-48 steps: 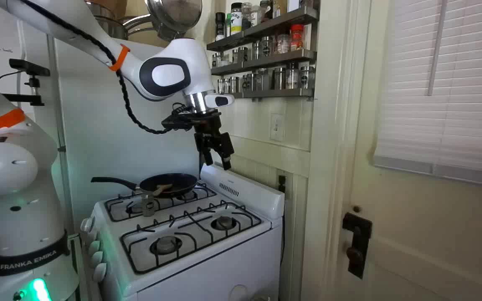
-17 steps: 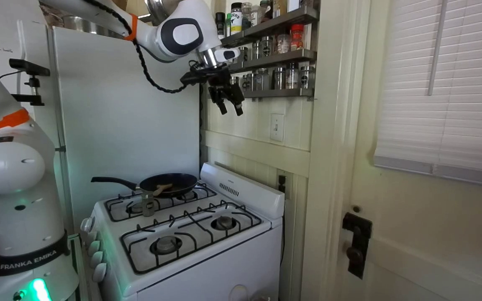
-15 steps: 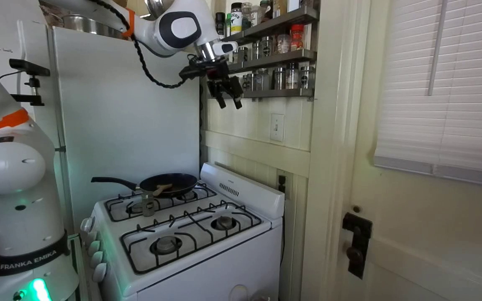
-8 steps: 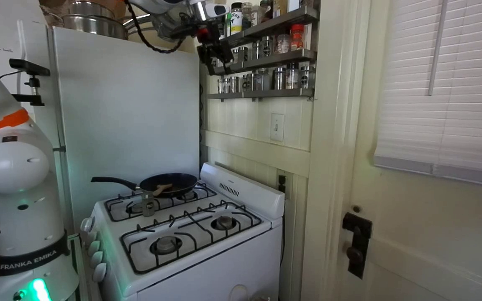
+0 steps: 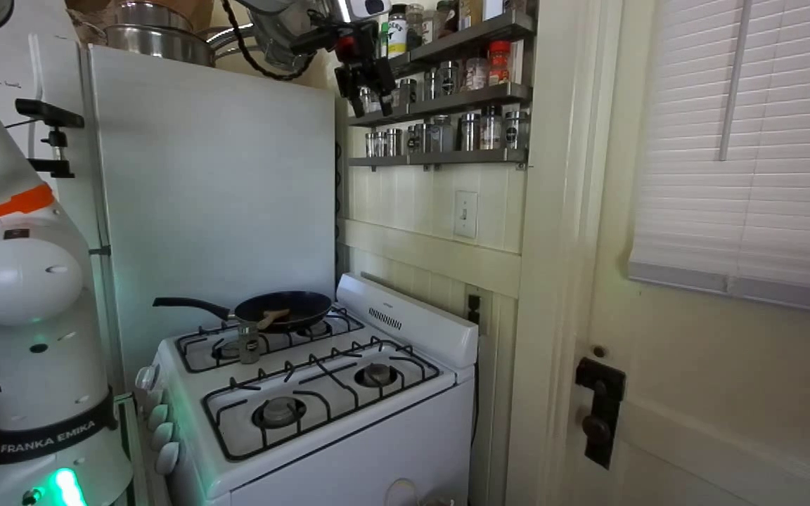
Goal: Take the spice bottle off of the shelf and put it on the stove
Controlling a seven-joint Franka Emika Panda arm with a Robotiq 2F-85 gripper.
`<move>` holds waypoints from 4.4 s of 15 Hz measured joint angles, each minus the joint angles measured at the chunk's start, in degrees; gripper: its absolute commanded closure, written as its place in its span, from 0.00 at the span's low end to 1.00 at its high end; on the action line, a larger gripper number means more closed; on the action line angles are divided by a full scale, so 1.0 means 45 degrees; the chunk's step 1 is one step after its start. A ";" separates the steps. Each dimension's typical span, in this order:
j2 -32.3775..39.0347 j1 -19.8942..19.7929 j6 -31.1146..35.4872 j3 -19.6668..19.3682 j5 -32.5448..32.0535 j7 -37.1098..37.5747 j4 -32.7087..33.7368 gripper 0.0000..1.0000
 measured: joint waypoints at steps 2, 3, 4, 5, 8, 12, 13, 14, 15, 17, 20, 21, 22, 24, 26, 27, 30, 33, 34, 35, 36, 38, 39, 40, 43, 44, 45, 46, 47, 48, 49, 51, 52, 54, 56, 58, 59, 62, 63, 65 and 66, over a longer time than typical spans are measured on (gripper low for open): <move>0.0212 0.0000 0.0143 0.0014 -0.0066 -0.0099 0.0587 0.00; 0.0409 -0.0002 0.0211 0.0024 -0.0087 -0.0104 0.1150 0.00; 0.0651 -0.0002 0.0256 0.0032 -0.0110 -0.0102 0.1846 0.00; 0.0911 -0.0002 0.0263 0.0040 -0.0117 -0.0101 0.2604 0.00; 0.1784 -0.0009 0.0280 0.0092 -0.0251 -0.0021 0.4826 0.00; 0.3238 -0.0081 0.0696 0.0087 -0.0462 -0.0022 0.7409 0.00; 0.3621 -0.0112 0.0901 0.0051 -0.0463 -0.0067 0.7926 0.00; 0.4000 -0.0132 0.1127 -0.0003 -0.0463 -0.0141 0.8373 0.00; 0.4357 -0.0156 0.1429 -0.0044 -0.0463 -0.0259 0.8743 0.00; 0.5002 -0.0166 0.2121 -0.0112 -0.0427 -0.0545 0.9313 0.00; 0.5765 -0.0165 0.2638 -0.0122 -0.0313 -0.0806 0.9968 0.00; 0.5950 -0.0165 0.2650 -0.0118 -0.0280 -0.0862 1.0144 0.00; 0.6108 -0.0164 0.2650 -0.0114 -0.0264 -0.0893 1.0327 0.00; 0.6367 -0.0164 0.2650 -0.0112 -0.0205 -0.0898 1.0636 0.00; 0.6573 -0.0165 0.2649 -0.0113 -0.0137 -0.0897 1.0874 0.00; 0.6664 -0.0165 0.2646 -0.0115 -0.0115 -0.0881 1.0978 0.00; 0.6851 -0.0164 0.2592 -0.0114 -0.0033 -0.0820 1.1209 0.00; 0.6947 -0.0164 0.2496 -0.0115 -0.0008 -0.0700 1.1373 0.26; 0.6954 -0.0164 0.2495 -0.0116 -0.0009 -0.0660 1.1386 0.34; 0.6969 -0.0165 0.2495 -0.0128 -0.0009 -0.0603 1.1393 0.42; 0.6993 -0.0167 0.2495 -0.0140 -0.0010 -0.0528 1.1403 0.50; 0.7007 -0.0173 0.2419 -0.0190 -0.0021 -0.0454 1.1478 0.62; 0.7002 -0.0187 0.2347 -0.0235 -0.0021 -0.0447 1.1534 0.70; 0.7005 -0.0209 0.2314 -0.0270 -0.0031 -0.0442 1.1568 0.78; 0.7020 -0.0223 0.2294 -0.0311 -0.0046 -0.0354 1.1612 0.84; 0.7019 -0.0223 0.2289 -0.0311 -0.0049 -0.0311 1.1617 0.86; 0.7019 -0.0223 0.2282 -0.0311 -0.0050 -0.0258 1.1621 0.86; 0.7016 -0.0221 0.2280 -0.0311 -0.0051 -0.0229 1.1624 0.86; 0.7014 -0.0218 0.2280 -0.0310 -0.0051 -0.0221 1.1628 0.86; 0.7012 -0.0212 0.2280 -0.0305 -0.0064 -0.0220 1.1645 0.86; 0.7007 -0.0192 0.2280 -0.0297 -0.0100 -0.0220 1.1694 0.86; 0.6933 -0.0126 0.2280 -0.0283 -0.0153 -0.0213 1.1794 0.86; 0.6873 -0.0091 0.2280 -0.0278 -0.0173 -0.0210 1.1835 0.86; 0.6742 -0.0006 0.2270 -0.0252 -0.0223 -0.0185 1.1917 0.86; 0.6595 0.0091 0.2195 -0.0213 -0.0344 -0.0102 1.1981 0.86; 0.6396 0.0213 0.1989 -0.0173 -0.0485 0.0040 1.1996 0.86; 0.6265 0.0277 0.1856 -0.0137 -0.0489 0.0056 1.1990 0.86; 0.5561 0.0364 0.1772 0.0151 0.0065 -0.0078 1.1437 0.86; 0.5192 0.0369 0.1774 0.0244 0.0398 -0.0255 1.1055 0.86; 0.4311 0.0371 0.1835 0.0311 0.1688 -0.1023 1.0056 0.86; 0.3843 0.0372 0.1839 0.0310 0.2521 -0.1537 0.9499 0.86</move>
